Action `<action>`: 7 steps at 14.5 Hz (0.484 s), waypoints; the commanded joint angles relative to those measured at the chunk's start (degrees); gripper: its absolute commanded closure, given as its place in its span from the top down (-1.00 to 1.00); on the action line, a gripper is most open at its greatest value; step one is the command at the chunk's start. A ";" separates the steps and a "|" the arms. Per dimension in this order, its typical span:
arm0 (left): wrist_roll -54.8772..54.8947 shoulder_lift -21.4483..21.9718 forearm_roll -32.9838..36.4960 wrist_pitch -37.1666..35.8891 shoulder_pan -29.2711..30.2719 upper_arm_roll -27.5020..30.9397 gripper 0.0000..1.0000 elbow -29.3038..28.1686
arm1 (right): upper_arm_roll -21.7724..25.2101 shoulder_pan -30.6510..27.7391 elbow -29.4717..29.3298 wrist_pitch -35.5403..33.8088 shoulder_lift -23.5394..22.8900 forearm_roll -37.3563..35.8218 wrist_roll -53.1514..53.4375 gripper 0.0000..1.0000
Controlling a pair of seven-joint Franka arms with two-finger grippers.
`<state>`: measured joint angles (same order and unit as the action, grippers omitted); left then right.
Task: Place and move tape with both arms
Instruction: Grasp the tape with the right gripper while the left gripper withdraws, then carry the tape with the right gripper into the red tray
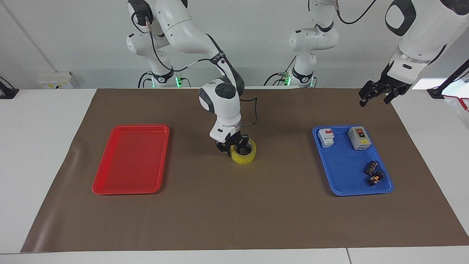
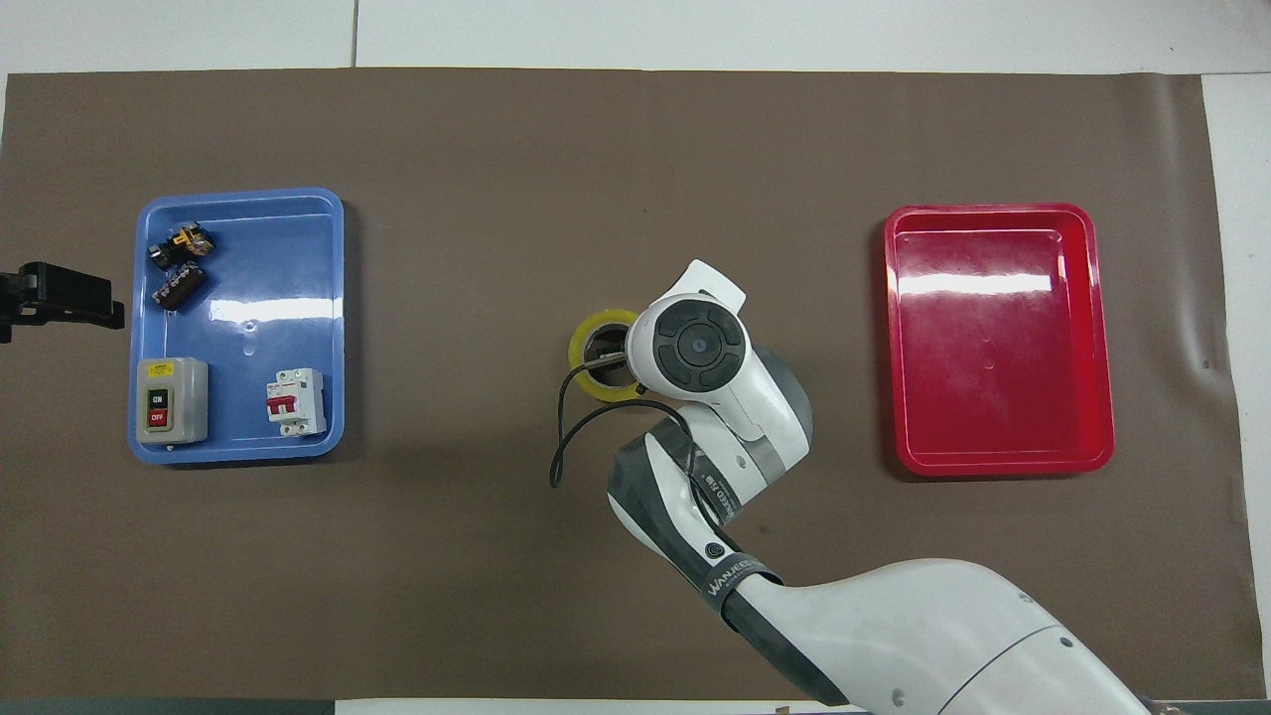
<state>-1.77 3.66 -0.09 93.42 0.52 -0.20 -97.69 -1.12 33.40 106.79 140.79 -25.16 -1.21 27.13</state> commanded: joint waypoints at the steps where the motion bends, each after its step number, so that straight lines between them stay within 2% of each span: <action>1: 1.16 -0.32 -1.40 -1.75 0.36 -0.15 1.00 1.10 | 0.07 0.00 1.92 1.68 0.73 -0.46 0.90 -0.14; 2: 1.16 -0.50 -1.40 -1.84 0.44 -0.15 1.00 1.45 | 0.07 0.00 2.28 1.77 0.81 -0.46 0.90 -0.26; 3: 1.16 -0.59 -1.40 -2.27 0.44 -0.15 1.00 1.62 | 0.07 0.09 2.28 1.68 0.81 -0.46 0.90 -0.74; 4: 1.16 -0.59 -1.40 -2.63 0.44 -0.15 1.00 1.71 | 0.07 0.09 2.19 1.16 0.81 -0.46 0.90 -1.00; 7: 1.16 -1.02 -1.31 -2.72 0.53 -0.15 1.00 2.76 | 0.24 -0.26 -0.43 -2.87 0.90 -0.37 0.90 -1.00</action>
<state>-1.72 3.66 -0.09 92.56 0.52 -0.24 -97.42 -1.05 33.40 107.31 140.40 -25.13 -1.21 27.21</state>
